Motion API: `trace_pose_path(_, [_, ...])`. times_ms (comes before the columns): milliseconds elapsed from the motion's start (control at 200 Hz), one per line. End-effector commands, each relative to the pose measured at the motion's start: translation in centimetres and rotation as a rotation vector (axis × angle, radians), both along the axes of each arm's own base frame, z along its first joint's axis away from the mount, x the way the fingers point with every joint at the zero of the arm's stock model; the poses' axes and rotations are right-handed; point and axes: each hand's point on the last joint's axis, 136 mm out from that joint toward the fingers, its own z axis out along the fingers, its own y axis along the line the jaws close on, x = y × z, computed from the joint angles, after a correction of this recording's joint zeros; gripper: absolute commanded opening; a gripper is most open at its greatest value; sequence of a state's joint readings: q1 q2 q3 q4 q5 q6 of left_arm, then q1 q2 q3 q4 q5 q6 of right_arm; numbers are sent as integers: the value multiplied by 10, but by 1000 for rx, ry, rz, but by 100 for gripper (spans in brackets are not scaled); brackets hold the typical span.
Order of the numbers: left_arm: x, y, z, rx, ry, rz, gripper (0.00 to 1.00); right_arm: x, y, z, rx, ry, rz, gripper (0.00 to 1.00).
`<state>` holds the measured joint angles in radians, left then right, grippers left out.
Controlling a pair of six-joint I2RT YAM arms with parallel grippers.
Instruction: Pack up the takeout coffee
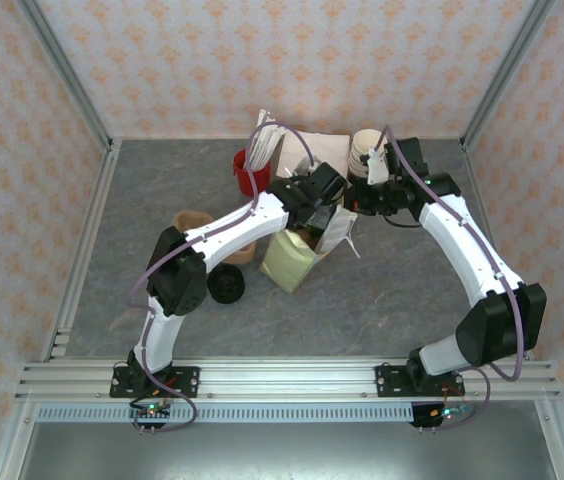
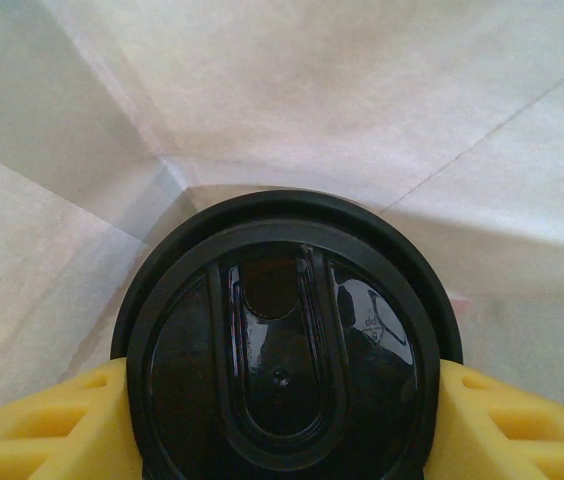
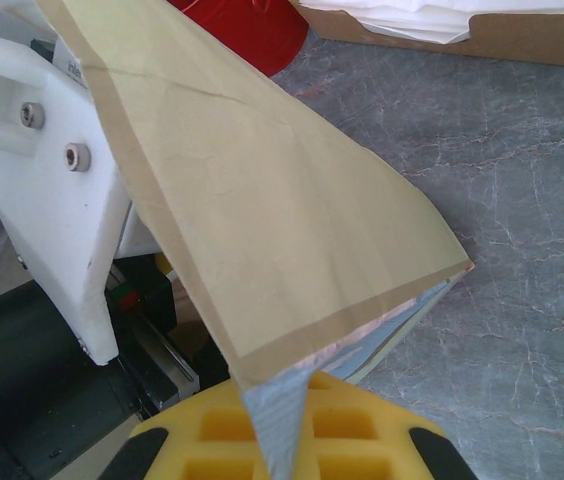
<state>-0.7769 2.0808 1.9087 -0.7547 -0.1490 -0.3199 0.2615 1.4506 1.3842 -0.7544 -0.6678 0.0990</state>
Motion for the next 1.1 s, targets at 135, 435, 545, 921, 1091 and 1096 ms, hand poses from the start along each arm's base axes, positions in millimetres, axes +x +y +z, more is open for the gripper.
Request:
trace_pose_path(135, [-3,16,-26,93,78,4,62,7,5,32,19,-135,25,0])
trace_pose_path(435, [-3,16,-51,112,118,3,62,8,7,30,21,-128,30,0])
trace_pose_path(545, [-5,16,-58,115,133,2,62,11,8,29,23,-119,24,0])
trace_pose_path(921, [-1,12,-44,86,120,3,67,17,9,27,15,-117,26,0])
trace_pose_path(1091, [3,4,-18,16,107,-12,72,21,9,29,11,-126,23,0])
trace_pose_path(1096, [3,4,-18,15,106,-12,72,21,9,29,11,-126,23,0])
